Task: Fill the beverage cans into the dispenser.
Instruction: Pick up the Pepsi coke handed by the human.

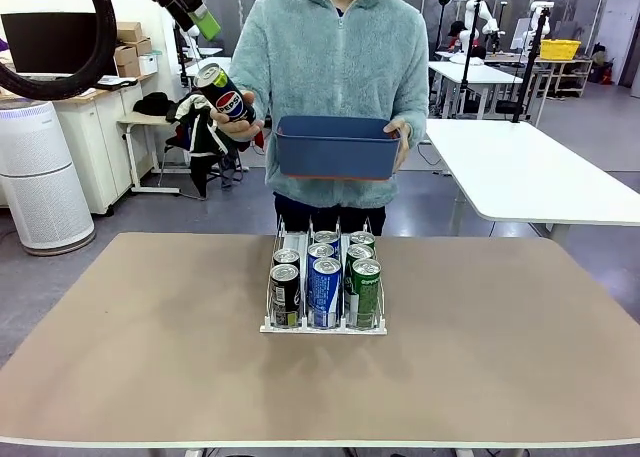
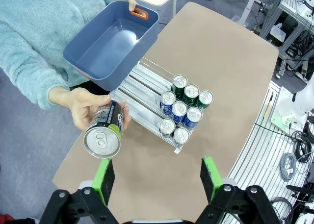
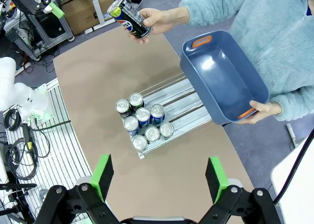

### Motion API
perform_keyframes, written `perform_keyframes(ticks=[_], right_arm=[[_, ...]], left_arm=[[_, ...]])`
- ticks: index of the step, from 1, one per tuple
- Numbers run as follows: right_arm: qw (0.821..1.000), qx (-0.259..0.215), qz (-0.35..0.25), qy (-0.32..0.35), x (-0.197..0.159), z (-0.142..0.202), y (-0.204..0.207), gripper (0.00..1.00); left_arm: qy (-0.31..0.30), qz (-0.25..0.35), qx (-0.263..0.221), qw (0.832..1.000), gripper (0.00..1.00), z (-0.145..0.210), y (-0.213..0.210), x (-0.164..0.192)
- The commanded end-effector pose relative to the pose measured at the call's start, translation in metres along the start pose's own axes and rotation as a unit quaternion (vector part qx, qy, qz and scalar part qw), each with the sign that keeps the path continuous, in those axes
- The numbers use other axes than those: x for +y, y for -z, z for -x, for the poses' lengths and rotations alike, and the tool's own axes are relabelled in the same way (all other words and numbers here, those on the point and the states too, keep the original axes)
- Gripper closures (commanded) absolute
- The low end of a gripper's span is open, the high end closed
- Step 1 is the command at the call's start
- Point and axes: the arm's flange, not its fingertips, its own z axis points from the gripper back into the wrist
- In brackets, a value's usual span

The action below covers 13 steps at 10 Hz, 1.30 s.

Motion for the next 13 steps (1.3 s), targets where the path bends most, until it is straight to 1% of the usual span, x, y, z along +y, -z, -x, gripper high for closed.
perform_keyframes(ticks=[1,2,3,4,7,8,10,12,13], right_arm=[[1.000,0.000,0.000,0.000,0.000,0.000,0.000,0.00],[1.000,0.000,0.000,0.000,0.000,0.000,0.000,0.00],[1.000,0.000,0.000,0.000,0.000,0.000,0.000,0.00],[1.000,0.000,0.000,0.000,0.000,0.000,0.000,0.00],[1.000,0.000,0.000,0.000,0.000,0.000,0.000,0.00],[1.000,0.000,0.000,0.000,0.000,0.000,0.000,0.00],[1.000,0.000,0.000,0.000,0.000,0.000,0.000,0.00],[1.000,0.000,0.000,0.000,0.000,0.000,0.000,0.00],[1.000,0.000,0.000,0.000,0.000,0.000,0.000,0.00]], left_arm=[[-0.030,-0.054,-0.015,0.998,0.06,0.007,0.005,0.002],[-0.038,-0.058,-0.014,0.998,0.06,0.011,0.007,0.005],[-0.038,-0.071,-0.013,0.997,0.00,0.017,0.010,0.008],[-0.039,-0.096,-0.014,0.995,0.00,0.019,0.016,0.010],[-0.037,-0.093,-0.017,0.995,0.00,0.035,0.038,0.022],[-0.048,-0.077,-0.022,0.996,0.00,0.039,0.049,0.029],[-0.051,-0.081,-0.031,0.995,0.00,0.046,0.056,0.035],[-0.076,-0.095,-0.052,0.991,0.00,0.044,0.061,0.040],[-0.059,-0.086,-0.020,0.994,0.00,0.042,0.057,0.037]])
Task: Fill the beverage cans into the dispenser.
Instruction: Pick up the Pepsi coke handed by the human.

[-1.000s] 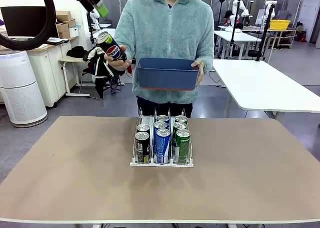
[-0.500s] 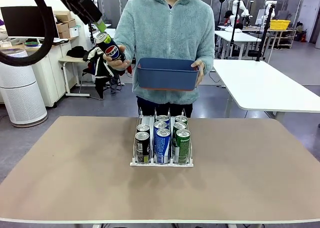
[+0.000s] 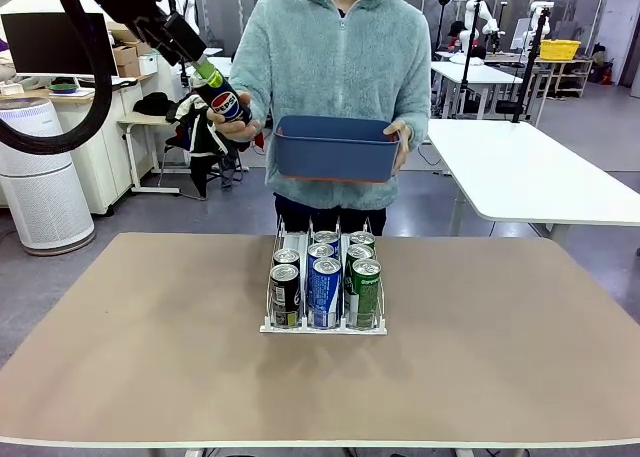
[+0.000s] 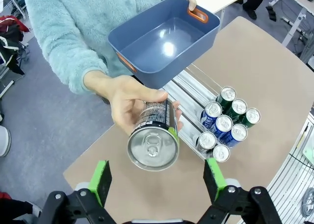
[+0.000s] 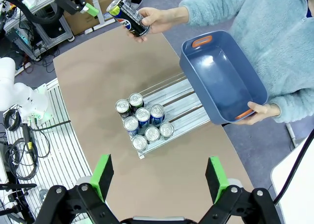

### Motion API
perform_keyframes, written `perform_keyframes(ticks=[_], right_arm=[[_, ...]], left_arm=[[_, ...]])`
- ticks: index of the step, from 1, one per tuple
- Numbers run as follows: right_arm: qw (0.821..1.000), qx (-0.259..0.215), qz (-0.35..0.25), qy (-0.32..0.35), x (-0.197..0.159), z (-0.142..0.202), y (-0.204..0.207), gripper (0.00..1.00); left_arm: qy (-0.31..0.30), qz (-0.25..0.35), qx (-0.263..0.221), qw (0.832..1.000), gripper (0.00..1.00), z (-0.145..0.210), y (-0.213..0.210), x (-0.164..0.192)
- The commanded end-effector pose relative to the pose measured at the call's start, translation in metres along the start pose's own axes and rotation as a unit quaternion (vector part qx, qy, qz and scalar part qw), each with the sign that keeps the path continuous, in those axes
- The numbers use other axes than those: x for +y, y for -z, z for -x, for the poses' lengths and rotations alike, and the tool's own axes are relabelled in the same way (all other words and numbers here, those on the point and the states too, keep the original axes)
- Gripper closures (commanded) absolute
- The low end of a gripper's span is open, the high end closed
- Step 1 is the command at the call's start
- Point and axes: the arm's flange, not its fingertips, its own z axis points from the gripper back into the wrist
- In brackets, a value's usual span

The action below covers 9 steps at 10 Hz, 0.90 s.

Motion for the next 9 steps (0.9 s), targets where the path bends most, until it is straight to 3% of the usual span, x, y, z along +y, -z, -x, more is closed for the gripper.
perform_keyframes(ticks=[1,9], right_arm=[[1.000,0.000,0.000,0.000,0.000,0.000,0.000,0.00],[1.000,0.000,0.000,0.000,0.000,0.000,0.000,0.00]], left_arm=[[0.008,0.005,0.011,1.000,0.00,0.001,-0.001,-0.002],[-0.022,0.003,-0.018,1.000,0.00,0.000,0.020,0.009]])
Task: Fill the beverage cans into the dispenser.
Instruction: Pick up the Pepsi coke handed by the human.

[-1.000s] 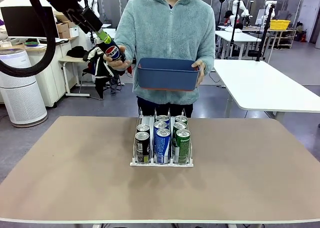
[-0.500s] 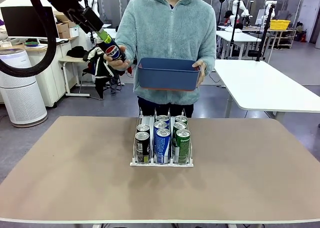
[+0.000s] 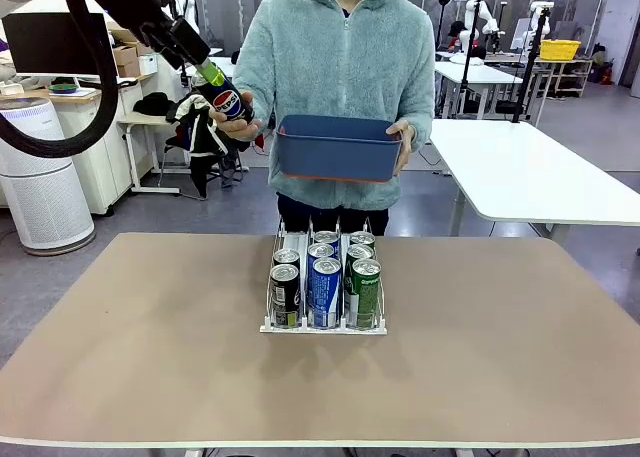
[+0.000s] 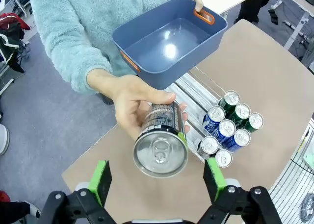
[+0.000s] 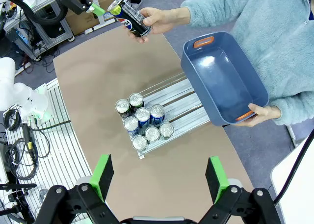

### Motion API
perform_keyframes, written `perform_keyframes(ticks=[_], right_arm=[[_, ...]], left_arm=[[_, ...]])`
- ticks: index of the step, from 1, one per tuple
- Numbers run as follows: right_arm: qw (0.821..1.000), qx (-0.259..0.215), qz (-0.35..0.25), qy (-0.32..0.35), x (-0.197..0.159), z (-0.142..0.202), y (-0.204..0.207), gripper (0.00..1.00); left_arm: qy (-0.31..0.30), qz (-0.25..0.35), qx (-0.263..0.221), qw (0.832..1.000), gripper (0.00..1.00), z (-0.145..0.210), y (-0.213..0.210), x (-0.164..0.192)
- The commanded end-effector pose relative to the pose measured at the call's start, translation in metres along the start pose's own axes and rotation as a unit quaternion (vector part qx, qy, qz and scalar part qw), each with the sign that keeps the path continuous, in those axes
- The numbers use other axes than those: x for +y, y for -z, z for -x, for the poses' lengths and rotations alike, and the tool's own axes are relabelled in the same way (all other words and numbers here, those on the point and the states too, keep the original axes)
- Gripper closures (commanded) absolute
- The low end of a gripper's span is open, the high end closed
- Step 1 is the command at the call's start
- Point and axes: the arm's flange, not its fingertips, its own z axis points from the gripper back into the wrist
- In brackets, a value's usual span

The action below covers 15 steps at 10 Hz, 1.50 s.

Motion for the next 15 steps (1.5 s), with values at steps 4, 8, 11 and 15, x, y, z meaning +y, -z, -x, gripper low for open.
perform_keyframes(ticks=[4,8,11,15], right_arm=[[1.000,0.000,-0.001,0.000,0.000,0.000,0.000,0.00],[1.000,0.000,-0.001,0.000,0.000,0.000,0.000,0.00],[1.000,0.000,-0.001,0.000,0.000,0.000,0.000,0.00],[1.000,0.000,-0.001,0.000,0.000,0.000,0.000,0.00]], left_arm=[[-0.009,0.034,-0.025,0.999,0.00,0.002,0.023,0.005],[0.001,0.045,-0.018,0.999,0.00,0.006,0.039,0.008],[-0.002,0.048,-0.022,0.999,0.00,0.008,0.045,0.008],[-0.012,0.058,-0.026,0.998,0.00,0.010,0.055,0.009]])
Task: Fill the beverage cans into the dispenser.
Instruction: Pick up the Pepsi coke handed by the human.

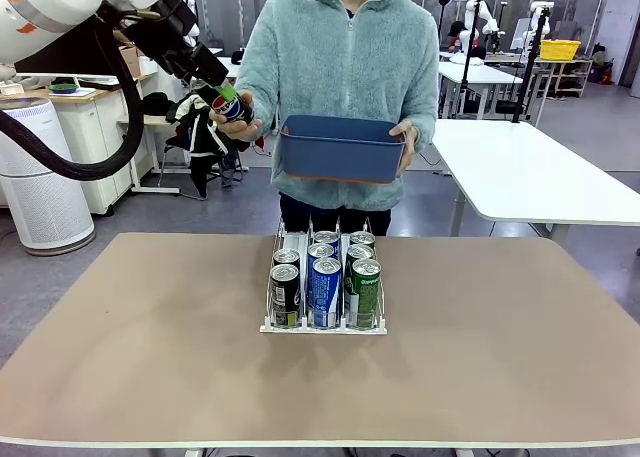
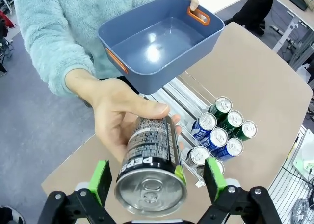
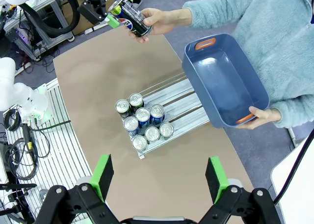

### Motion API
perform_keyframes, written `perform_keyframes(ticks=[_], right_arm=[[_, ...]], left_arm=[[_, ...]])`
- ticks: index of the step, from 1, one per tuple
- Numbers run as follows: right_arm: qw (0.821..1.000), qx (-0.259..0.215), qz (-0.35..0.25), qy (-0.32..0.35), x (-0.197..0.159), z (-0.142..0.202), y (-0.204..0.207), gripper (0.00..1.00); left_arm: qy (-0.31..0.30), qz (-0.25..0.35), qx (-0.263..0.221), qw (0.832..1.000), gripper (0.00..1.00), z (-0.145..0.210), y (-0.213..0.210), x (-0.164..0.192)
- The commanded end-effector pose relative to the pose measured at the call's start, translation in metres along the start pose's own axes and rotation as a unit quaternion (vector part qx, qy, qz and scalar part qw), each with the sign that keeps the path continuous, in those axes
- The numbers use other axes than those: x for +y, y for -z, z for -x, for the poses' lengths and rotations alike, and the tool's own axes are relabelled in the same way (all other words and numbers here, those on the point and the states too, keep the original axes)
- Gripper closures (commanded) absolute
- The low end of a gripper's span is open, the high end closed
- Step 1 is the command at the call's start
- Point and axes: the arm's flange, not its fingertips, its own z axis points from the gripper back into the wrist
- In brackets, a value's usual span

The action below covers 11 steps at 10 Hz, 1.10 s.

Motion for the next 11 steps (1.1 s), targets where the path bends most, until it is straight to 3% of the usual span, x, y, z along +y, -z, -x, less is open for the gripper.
perform_keyframes(ticks=[1,6,7,8,9,10,11], right_arm=[[1.000,0.000,-0.001,0.001,0.0004,0.0003,0.0003,0.00],[1.000,0.000,-0.001,0.001,0.0004,0.0003,0.0003,0.00],[1.000,0.000,-0.001,0.001,0.0004,0.0003,0.0003,0.00],[1.000,0.000,-0.001,0.001,0.0004,0.0003,0.0003,0.00],[1.000,0.000,-0.001,0.001,0.0004,0.0003,0.0003,0.00],[1.000,0.000,-0.001,0.001,0.0004,0.0003,0.0003,0.00],[1.000,0.000,-0.001,0.001,0.0004,0.0003,0.0003,0.00]], left_arm=[[0.007,0.014,-0.019,1.000,0.00,0.0069,0.0067,0.0030],[-0.005,0.004,-0.001,1.000,0.00,0.0005,0.0046,0.0012],[-0.006,0.005,-0.001,1.000,0.59,-0.0002,0.0050,0.0001],[-0.008,0.003,0.000,1.000,0.60,0.0000,0.0053,-0.0004],[-0.010,-0.001,0.003,1.000,1.00,-0.0002,0.0047,-0.0008],[-0.009,-0.001,0.006,1.000,0.62,0.0002,0.0035,-0.0009],[-0.011,-0.001,0.013,1.000,1.00,0.0005,0.0035,-0.0013]])
